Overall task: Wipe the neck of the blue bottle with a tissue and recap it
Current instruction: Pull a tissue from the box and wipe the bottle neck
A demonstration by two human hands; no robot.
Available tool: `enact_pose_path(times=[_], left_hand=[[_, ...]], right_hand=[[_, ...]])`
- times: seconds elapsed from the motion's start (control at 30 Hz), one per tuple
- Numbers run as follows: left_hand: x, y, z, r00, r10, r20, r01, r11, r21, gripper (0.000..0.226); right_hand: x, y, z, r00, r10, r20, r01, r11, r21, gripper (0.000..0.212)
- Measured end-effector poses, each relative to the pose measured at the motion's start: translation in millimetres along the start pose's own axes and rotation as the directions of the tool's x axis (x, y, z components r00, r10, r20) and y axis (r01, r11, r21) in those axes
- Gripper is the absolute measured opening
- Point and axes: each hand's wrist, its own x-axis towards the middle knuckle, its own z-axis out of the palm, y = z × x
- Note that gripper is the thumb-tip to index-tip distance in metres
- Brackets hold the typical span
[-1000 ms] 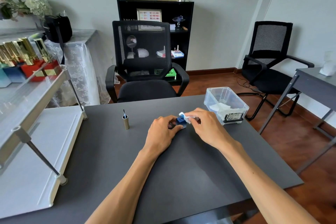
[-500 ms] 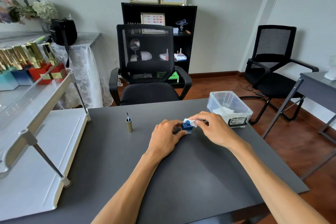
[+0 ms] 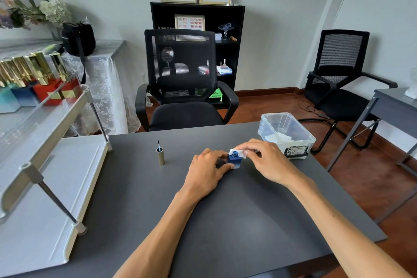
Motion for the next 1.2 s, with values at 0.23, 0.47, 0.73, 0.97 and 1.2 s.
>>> enact_pose_path(times=[0.23, 0.47, 0.73, 0.97, 1.2], left_hand=[[0.5, 4.0, 0.7, 1.0, 0.006, -0.029, -0.006, 1.0, 0.023, 0.024], [-1.7, 4.9, 1.5, 0.997, -0.041, -0.067, 0.042, 0.999, 0.011, 0.024], [2.4, -2.8, -5.3, 0.994, -0.02, 0.105, 0.034, 0.989, -0.141, 0.032], [8.1, -9.0, -4.7, 0.973, 0.052, 0.224, -0.048, 0.999, -0.02, 0.031], [8.1, -7.6, -0.1, 0.979, 0.086, 0.184, -0.103, 0.991, 0.084, 0.035]], right_hand=[[-20.6, -6.0, 12.4, 0.991, -0.018, -0.135, 0.013, 0.999, -0.036, 0.031], [-22.7, -11.2, 17.0, 0.986, -0.01, -0.167, 0.005, 1.0, -0.025, 0.032], [-20.2, -8.0, 12.9, 0.988, -0.03, -0.151, 0.027, 0.999, -0.019, 0.03], [-19.7, -8.6, 15.1, 0.988, -0.03, -0.154, 0.033, 0.999, 0.013, 0.031], [-22.6, -12.8, 14.5, 0.988, 0.004, -0.155, -0.002, 1.0, 0.012, 0.03]])
